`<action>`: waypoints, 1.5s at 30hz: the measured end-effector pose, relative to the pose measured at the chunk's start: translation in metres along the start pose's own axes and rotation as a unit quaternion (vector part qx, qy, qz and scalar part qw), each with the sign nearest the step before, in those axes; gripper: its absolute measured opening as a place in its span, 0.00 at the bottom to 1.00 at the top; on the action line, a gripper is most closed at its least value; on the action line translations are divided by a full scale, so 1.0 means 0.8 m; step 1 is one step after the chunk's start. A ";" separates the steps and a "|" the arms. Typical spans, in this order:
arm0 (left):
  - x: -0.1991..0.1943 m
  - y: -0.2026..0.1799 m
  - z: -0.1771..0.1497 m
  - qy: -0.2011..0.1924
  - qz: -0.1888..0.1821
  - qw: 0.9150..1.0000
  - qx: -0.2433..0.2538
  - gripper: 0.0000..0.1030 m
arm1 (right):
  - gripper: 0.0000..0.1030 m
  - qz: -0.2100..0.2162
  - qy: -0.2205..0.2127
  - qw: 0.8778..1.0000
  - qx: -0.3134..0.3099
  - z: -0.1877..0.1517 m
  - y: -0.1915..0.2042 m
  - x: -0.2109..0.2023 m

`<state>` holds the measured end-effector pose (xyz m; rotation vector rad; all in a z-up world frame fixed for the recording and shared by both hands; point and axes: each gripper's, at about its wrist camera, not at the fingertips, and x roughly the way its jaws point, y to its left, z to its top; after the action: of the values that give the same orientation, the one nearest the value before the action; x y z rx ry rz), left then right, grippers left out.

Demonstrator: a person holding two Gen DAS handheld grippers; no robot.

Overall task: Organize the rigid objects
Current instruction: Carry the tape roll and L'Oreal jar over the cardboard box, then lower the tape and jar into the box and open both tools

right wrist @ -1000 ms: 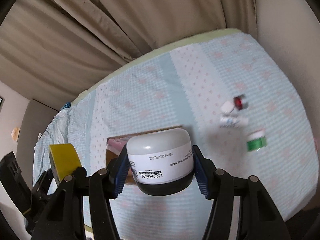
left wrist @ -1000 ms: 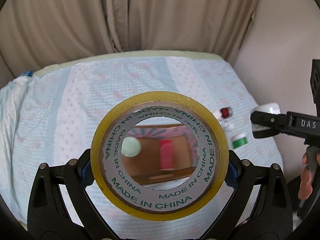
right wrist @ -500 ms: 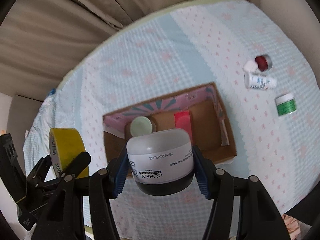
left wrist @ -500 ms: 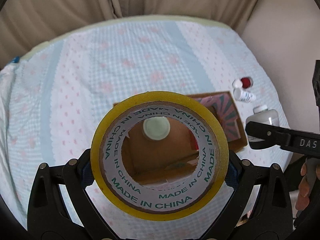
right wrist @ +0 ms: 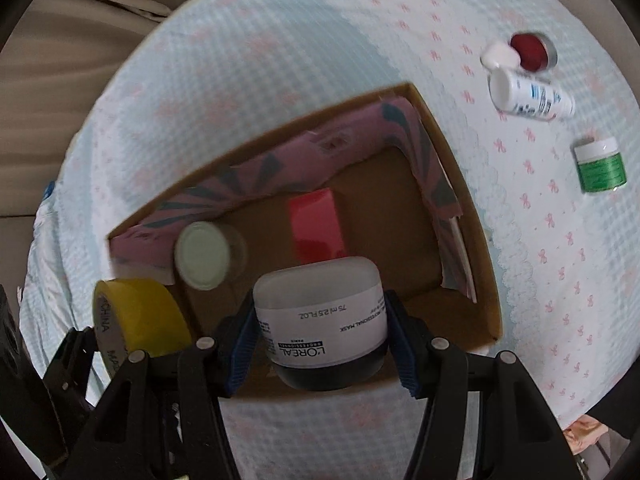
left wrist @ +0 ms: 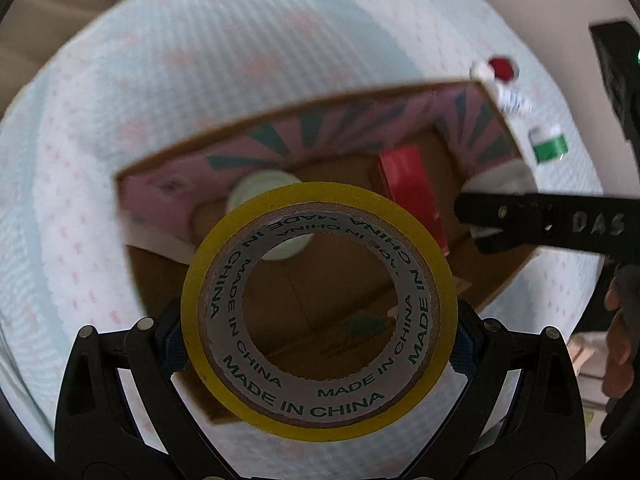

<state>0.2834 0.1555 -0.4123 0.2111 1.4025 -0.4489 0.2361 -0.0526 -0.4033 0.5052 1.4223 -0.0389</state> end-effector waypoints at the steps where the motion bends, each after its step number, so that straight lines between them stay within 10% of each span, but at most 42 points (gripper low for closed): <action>1: 0.010 -0.002 0.000 0.010 0.003 1.000 0.004 0.94 | 0.53 -0.001 0.003 1.000 0.003 0.001 -0.003 0.004; 13: 0.027 -0.012 0.012 0.024 0.015 0.999 0.044 0.95 | 0.54 0.017 0.019 0.999 0.033 0.011 -0.028 0.028; 17: 0.015 -0.008 0.007 0.021 0.007 0.999 0.035 1.00 | 1.00 0.027 -0.015 0.999 0.037 0.010 -0.033 0.013; 45: -0.137 -0.018 -0.080 -0.064 0.051 0.996 -0.034 1.00 | 1.00 0.070 -0.097 0.993 -0.012 -0.061 -0.027 -0.119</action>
<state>0.2088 0.1880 -0.3142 0.1933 1.2725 -0.3248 0.1677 -0.0803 -0.3231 0.5646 1.1930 0.0420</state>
